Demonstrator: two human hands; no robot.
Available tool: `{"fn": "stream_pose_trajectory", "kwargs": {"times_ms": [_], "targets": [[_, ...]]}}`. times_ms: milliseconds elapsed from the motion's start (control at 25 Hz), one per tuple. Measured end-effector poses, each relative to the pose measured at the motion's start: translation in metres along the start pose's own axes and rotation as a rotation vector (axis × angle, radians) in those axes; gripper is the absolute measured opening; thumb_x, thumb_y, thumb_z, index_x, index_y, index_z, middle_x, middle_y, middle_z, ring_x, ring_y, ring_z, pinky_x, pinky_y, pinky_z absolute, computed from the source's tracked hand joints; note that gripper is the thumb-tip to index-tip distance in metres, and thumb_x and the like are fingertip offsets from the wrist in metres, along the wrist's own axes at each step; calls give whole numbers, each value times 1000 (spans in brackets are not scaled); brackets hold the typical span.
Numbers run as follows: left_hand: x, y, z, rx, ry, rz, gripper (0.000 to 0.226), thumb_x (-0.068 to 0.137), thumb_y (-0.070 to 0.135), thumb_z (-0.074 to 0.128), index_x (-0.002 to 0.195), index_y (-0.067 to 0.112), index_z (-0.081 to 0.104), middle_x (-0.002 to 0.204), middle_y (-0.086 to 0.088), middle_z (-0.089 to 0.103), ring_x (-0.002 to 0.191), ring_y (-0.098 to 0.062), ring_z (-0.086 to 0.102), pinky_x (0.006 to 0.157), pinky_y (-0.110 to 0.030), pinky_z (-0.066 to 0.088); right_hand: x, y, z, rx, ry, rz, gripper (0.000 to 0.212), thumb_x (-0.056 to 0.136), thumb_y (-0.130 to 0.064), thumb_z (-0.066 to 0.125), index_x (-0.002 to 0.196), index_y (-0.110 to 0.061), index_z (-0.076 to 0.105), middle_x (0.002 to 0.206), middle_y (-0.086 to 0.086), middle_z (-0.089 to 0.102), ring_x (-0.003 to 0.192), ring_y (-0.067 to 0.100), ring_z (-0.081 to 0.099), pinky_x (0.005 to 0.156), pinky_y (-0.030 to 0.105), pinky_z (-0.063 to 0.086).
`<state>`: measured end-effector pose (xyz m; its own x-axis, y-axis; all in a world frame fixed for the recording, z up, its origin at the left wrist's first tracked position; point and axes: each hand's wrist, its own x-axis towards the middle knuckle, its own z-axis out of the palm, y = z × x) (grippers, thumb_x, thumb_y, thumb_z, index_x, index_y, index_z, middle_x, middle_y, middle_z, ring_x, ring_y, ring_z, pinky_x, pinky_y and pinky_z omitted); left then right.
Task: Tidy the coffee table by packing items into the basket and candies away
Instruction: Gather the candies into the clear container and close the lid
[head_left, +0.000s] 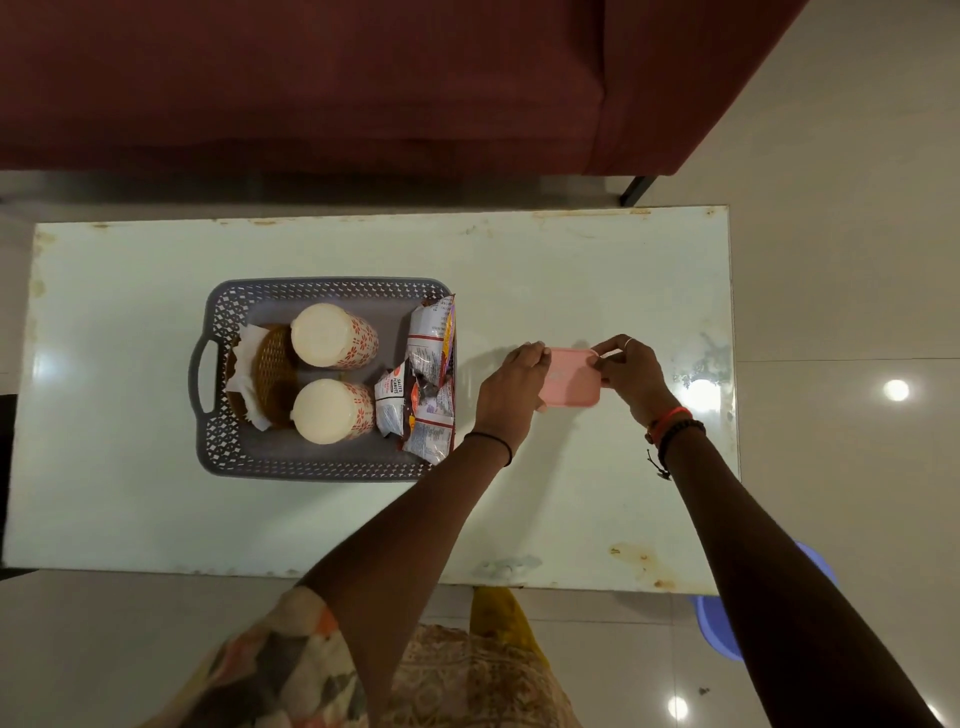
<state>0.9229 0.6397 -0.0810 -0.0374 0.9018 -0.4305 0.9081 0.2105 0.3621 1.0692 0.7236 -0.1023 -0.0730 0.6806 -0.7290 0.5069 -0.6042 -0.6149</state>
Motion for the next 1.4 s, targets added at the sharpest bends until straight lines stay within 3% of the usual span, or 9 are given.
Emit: {"fn": "stream_pose_trajectory", "kwargs": {"times_ms": [320,440,560,680,840,960,1080,1240,1400], "targets": [[-16,0,1,-167,53,-11,60,87,6,57,142,9,32,155,-6,23,141,-22,25,116,-33,26,-12,-14,4,19,42,89,9,88,1,59,82,-6,55,94,22,60,84,29,60,90,52,55],[-30,15,13,-478,245,-289,55,88,8,58,138,6,34,143,-15,34,132,-28,36,109,-38,37,-31,5,7,164,67,211,22,88,4,58,72,-8,49,100,27,59,76,32,62,80,44,59],[-25,26,20,-910,200,-600,44,88,11,59,127,-2,44,127,-23,48,117,-33,48,96,-37,41,-52,27,9,202,17,273,11,86,4,62,81,-2,54,94,24,58,70,29,59,77,38,58],[-14,21,23,-969,134,-706,28,87,7,57,111,-7,59,112,-27,63,106,-38,60,92,-41,48,-57,34,9,216,55,224,8,86,2,62,91,-2,58,92,19,57,81,28,56,87,40,55],[-9,12,22,-1082,147,-766,23,81,2,65,101,-8,62,106,-27,67,93,-35,66,87,-42,55,-53,32,2,323,4,231,19,86,5,63,74,-6,54,80,14,59,65,20,56,65,23,59],[-5,11,23,-1023,119,-759,22,80,5,67,98,-6,62,105,-25,68,95,-35,66,90,-43,53,-49,31,-3,187,6,227,18,84,3,66,74,-7,55,78,14,58,63,21,54,73,29,57],[-8,12,23,-989,139,-697,18,82,9,66,94,-5,62,97,-22,68,91,-33,64,88,-39,51,-40,20,-7,-106,-36,159,23,81,-4,71,102,-2,64,91,13,59,84,23,53,82,34,46],[-18,13,26,-975,167,-634,41,83,29,68,61,9,39,61,-1,35,61,-25,26,62,-42,35,-24,-12,1,-242,-45,-15,32,88,-15,63,118,-5,63,99,9,63,92,18,52,95,36,45],[-31,17,34,-1027,-163,-704,22,83,25,68,84,6,56,98,-20,68,72,-22,62,83,-37,51,-14,-29,11,-328,-75,-183,31,94,-3,48,120,-4,65,119,18,67,96,16,53,106,41,44]]}}
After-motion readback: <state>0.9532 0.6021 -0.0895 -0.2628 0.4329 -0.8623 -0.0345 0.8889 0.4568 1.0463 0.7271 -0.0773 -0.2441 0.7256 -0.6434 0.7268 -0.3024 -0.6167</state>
